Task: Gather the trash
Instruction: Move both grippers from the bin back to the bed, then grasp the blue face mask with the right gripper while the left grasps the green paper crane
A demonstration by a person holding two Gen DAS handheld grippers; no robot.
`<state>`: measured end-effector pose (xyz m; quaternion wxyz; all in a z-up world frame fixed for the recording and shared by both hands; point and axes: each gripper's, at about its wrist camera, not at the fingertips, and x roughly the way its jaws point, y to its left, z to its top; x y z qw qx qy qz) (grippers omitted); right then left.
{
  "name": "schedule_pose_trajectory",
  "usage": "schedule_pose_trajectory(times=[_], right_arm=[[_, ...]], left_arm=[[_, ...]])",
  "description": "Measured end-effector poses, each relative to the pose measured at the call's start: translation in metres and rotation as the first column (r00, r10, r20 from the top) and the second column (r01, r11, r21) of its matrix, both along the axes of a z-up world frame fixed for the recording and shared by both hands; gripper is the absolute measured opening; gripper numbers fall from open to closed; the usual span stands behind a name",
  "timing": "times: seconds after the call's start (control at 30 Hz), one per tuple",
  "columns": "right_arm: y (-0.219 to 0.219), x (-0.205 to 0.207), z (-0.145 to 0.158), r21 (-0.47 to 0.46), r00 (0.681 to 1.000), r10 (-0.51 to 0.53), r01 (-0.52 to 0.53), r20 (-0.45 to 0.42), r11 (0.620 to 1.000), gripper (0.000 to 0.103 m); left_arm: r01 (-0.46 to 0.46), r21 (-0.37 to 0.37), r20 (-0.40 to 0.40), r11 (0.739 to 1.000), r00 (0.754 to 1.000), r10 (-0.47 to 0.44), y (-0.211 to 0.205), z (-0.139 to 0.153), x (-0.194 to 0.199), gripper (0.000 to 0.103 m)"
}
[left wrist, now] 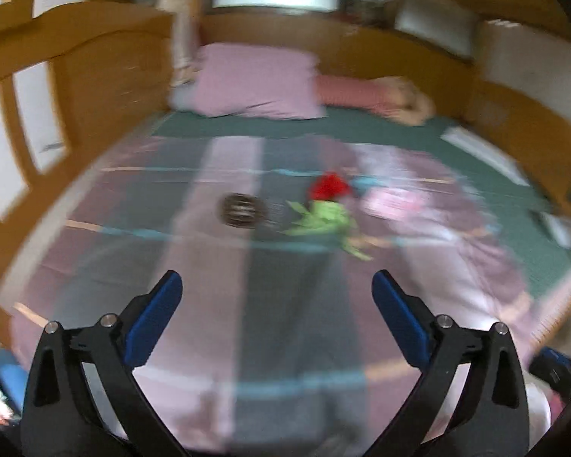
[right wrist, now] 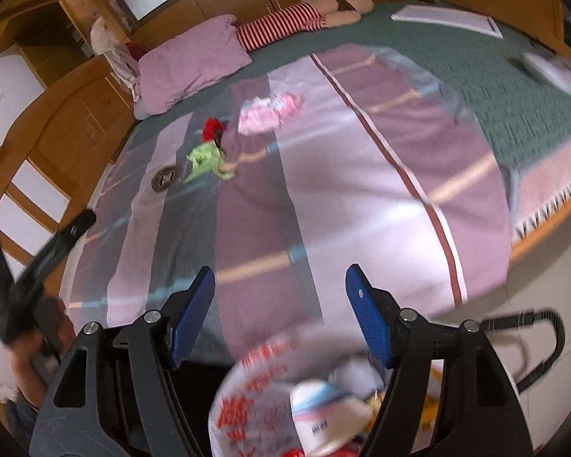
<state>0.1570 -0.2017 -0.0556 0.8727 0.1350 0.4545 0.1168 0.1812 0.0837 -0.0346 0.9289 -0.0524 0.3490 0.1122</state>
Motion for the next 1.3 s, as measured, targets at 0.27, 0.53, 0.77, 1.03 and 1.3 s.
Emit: schedule_pose_trajectory(times=[0.27,0.53,0.77,1.03,1.3], right_arm=[[0.062,0.13,-0.012,-0.104,0.999,0.035,-0.032,0.035,0.994,0.07],[0.105,0.3,-0.045,-0.232,0.995,-0.069,0.082,0.066,0.969,0.085],[0.141,0.357,-0.094,-0.353,0.999,-0.037,0.026,-0.025,0.935,0.089],[0.152,0.325,-0.113,-0.267,0.981,0.155,-0.182,-0.119,0.946,0.016],[0.174,0.211,-0.085,-0.001,0.84,0.503,-0.514,-0.204,0.858,0.016]], left_arm=[[-0.326,-0.124,-0.24,0.937,0.926,0.291,0.085,-0.065,0.059,0.097],[-0.336,-0.174,-0.183,0.926,0.935,0.305,0.091,-0.06,0.053,0.098],[-0.279,-0.174,-0.228,0.944,0.944,0.237,0.082,-0.067,0.069,0.099],[-0.307,-0.194,-0.26,0.932,0.932,0.252,0.088,-0.075,0.067,0.099],[-0.396,-0.255,-0.246,0.882,0.909,0.337,0.104,-0.076,0.058,0.099]])
